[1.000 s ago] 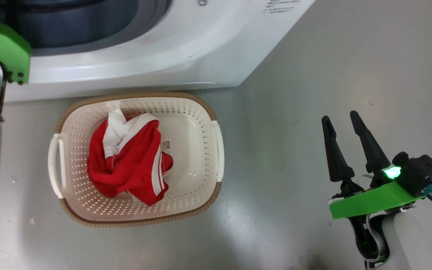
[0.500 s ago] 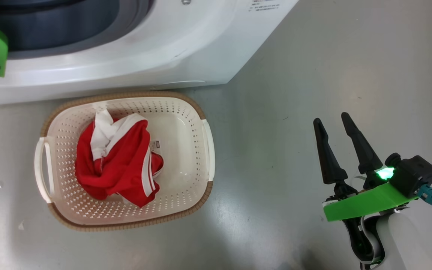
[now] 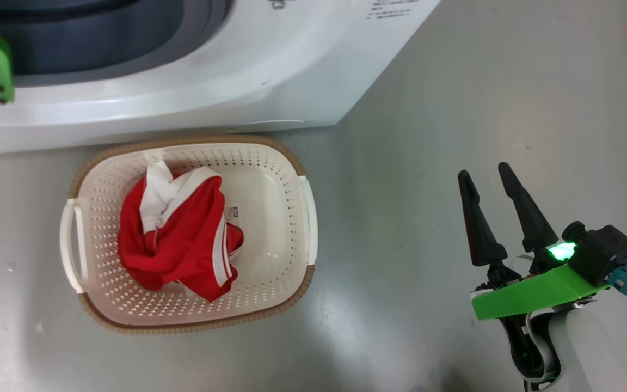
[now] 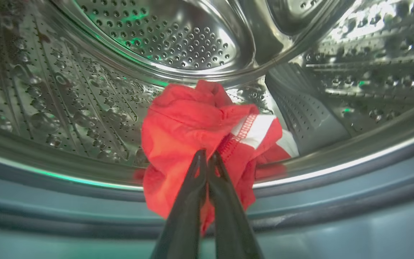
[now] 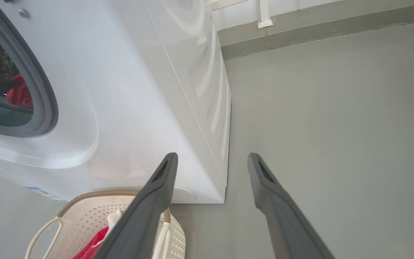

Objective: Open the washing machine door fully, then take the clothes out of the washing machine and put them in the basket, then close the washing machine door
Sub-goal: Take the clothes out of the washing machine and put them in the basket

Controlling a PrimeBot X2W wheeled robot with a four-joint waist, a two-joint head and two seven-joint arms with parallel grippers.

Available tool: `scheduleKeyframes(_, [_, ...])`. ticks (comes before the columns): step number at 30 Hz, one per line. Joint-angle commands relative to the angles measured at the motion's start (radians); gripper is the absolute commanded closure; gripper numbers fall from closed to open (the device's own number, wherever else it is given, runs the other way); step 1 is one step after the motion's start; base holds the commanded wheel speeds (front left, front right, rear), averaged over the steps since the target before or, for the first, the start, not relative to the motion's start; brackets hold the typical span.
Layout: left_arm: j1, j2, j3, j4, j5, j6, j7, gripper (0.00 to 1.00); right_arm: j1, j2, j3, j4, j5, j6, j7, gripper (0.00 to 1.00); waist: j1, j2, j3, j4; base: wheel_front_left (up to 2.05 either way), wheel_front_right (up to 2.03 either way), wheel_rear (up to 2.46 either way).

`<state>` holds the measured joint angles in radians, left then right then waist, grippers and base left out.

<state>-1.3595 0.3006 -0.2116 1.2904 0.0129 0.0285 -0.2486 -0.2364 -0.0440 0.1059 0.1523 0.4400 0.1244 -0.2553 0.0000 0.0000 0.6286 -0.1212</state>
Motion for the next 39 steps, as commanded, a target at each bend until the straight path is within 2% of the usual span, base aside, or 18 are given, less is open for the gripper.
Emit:
scheduleKeyframes(1, [-0.01, 0.042, 0.028, -0.034, -0.026, -0.011, -0.011, 1.0, -0.002, -0.006, 0.016, -0.02, 0.003, 0.006, -0.006, 0.0, 0.0, 0.0, -0.009, 0.009, 0.0, 0.0, 0.0])
scheduleKeyframes(3, [0.026, 0.02, 0.07, -0.108, -0.084, -0.043, -0.013, 1.0, 0.002, -0.006, 0.01, -0.019, 0.001, 0.006, -0.006, 0.0, 0.0, 0.0, -0.024, 0.023, 0.0, 0.0, 0.0])
scheduleKeyframes(8, [0.152, -0.021, 0.151, -0.287, -0.177, -0.085, -0.013, 1.0, 0.009, -0.006, -0.003, -0.014, -0.005, 0.006, -0.006, 0.0, 0.0, 0.0, -0.059, 0.048, 0.0, 0.0, 0.0])
scheduleKeyframes(9, [0.152, -0.021, 0.151, -0.287, -0.177, -0.085, -0.013, 1.0, 0.009, -0.006, -0.003, -0.014, -0.005, 0.006, -0.006, 0.0, 0.0, 0.0, -0.059, 0.048, 0.0, 0.0, 0.0])
scheduleKeyframes(11, [0.237, -0.053, 0.194, -0.392, -0.212, -0.102, -0.013, 1.0, 0.018, -0.006, -0.011, -0.01, -0.01, 0.006, -0.006, 0.0, 0.0, 0.0, -0.083, 0.065, 0.0, 0.0, 0.0])
scheduleKeyframes(18, [0.404, -0.126, 0.268, -0.597, -0.243, -0.139, -0.013, 1.0, 0.039, -0.006, -0.036, -0.004, -0.025, 0.006, -0.006, 0.0, 0.0, 0.0, -0.127, 0.1, 0.0, 0.0, 0.0])
scheduleKeyframes(28, [0.633, -0.214, 0.312, -0.902, -0.28, -0.158, -0.013, 1.0, 0.076, -0.006, -0.059, -0.003, -0.039, 0.006, -0.006, 0.0, 0.0, 0.0, -0.18, 0.128, 0.0, 0.0, 0.0])
scheduleKeyframes(39, [0.825, -0.232, 0.286, -1.172, -0.328, -0.159, -0.013, 1.0, 0.097, -0.006, -0.064, -0.003, -0.042, 0.006, -0.006, 0.0, 0.0, 0.0, -0.204, 0.137, 0.0, 0.0, 0.0])
